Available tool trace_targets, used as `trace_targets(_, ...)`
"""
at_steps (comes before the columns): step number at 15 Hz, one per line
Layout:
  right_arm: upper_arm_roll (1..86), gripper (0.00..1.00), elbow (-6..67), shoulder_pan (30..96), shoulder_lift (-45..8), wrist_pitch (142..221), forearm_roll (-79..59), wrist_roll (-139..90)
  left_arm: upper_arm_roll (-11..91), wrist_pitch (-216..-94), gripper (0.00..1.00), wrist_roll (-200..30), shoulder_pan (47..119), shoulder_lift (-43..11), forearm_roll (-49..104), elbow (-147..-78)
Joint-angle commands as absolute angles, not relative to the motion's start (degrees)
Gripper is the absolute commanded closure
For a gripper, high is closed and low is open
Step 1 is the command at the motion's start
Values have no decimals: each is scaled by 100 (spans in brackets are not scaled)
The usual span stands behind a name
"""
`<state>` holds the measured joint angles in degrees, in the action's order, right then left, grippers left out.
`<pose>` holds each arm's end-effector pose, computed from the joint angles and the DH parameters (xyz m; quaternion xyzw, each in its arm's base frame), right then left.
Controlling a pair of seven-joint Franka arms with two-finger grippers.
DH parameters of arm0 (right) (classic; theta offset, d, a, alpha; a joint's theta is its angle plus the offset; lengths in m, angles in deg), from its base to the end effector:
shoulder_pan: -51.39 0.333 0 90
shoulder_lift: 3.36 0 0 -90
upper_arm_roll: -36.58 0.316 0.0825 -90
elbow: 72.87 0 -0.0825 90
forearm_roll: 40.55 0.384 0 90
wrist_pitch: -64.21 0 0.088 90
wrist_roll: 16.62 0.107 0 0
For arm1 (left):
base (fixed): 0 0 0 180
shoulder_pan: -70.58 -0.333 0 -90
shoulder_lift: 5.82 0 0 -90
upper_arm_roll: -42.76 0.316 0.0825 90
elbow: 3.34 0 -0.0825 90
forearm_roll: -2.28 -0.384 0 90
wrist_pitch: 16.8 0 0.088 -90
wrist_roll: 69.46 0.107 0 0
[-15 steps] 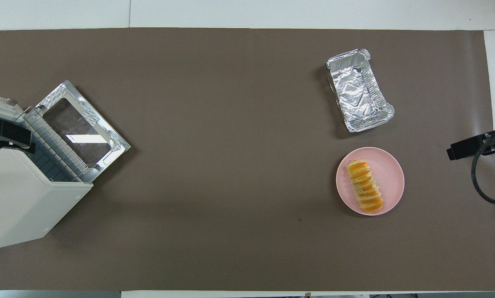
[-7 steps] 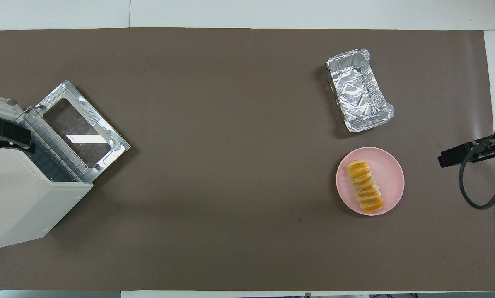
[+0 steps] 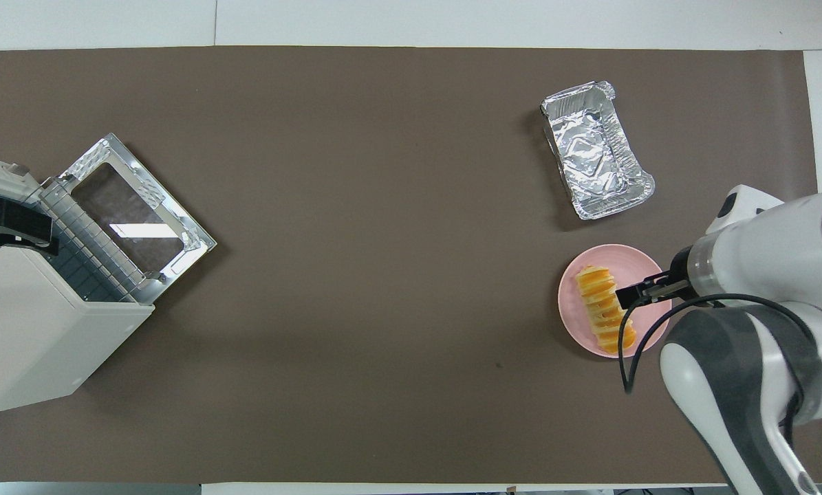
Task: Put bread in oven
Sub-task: 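Lower the right gripper and grasp the orange bread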
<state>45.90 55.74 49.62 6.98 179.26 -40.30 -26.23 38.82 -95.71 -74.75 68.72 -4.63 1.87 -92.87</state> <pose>0.4794 0.0656 0.4365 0.9887 0.1464 -0.0295 0.0120 0.5263 -0.0187 0.6242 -0.9962 -0.0284 0.0818 0.0095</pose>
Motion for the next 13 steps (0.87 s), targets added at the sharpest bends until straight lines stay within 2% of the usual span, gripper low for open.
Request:
trace_targets(1, 4686, 0, 6053, 5182, 149, 19117, -4029, -2418, 3942, -9563, 0, -7517, 6900, -327, 280, -9421)
trace_targets(5, 4686, 0, 6791, 5254, -291, 20815, -4029, -2329, 3942, -9555, 0, -7517, 6900, -327, 280, -9413)
trace_targets(13, 4669, 0, 6819, 5140, -415, 20932, -4029, -2699, 3942, -9563, 0, -7517, 6900, -327, 280, -9421)
